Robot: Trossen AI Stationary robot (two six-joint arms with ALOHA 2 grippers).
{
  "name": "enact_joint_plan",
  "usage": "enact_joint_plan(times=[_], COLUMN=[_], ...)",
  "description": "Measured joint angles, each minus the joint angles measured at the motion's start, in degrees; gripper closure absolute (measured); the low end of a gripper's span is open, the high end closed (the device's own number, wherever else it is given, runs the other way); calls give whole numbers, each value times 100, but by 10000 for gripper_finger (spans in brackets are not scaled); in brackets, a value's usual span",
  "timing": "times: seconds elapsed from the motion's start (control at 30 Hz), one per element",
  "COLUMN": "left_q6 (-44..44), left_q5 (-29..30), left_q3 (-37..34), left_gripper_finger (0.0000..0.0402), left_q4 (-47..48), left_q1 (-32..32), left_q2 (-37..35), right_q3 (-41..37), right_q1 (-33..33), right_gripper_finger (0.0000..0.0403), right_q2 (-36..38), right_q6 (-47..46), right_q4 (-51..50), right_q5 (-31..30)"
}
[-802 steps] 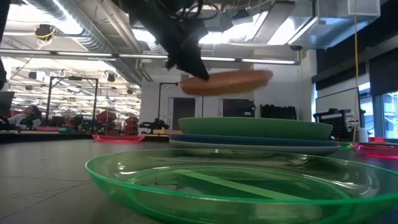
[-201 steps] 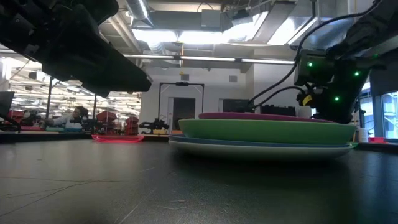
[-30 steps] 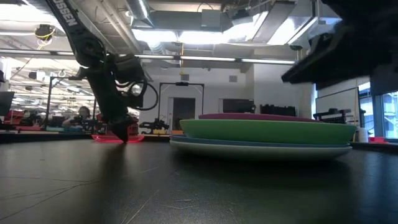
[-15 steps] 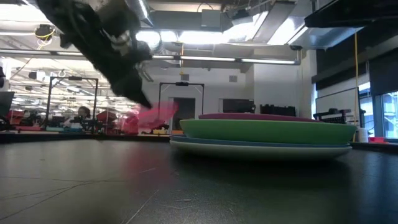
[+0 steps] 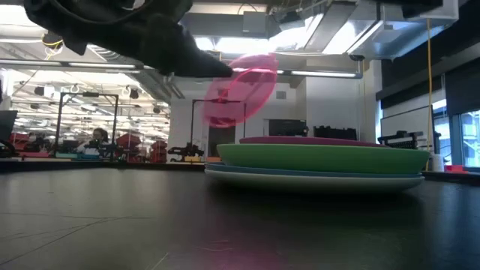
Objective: Stack plastic plates
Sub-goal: Stack the red plate on top of the light green plate
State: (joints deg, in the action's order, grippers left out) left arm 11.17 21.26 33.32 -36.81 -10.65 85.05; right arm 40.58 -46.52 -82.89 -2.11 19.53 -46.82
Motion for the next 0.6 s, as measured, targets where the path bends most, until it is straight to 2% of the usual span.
enact_joint_plan(times=[0.13,0.4,0.6], left_q6=[274,294,107], left_q5=[3,4,26], left_q3=[377,1484,1735], left_gripper_finger=[396,396,395], left_q4=[-251,-162,-84], left_q1=[-134,-373,-376], left_q2=[526,1626,2137], right_q3=[2,2,0], right_q1=[0,0,0], right_gripper_finger=[253,253,253], right_q2=[0,0,0], right_q6=[362,370,225], right_q4=[371,423,298], right_q5=[104,402,448])
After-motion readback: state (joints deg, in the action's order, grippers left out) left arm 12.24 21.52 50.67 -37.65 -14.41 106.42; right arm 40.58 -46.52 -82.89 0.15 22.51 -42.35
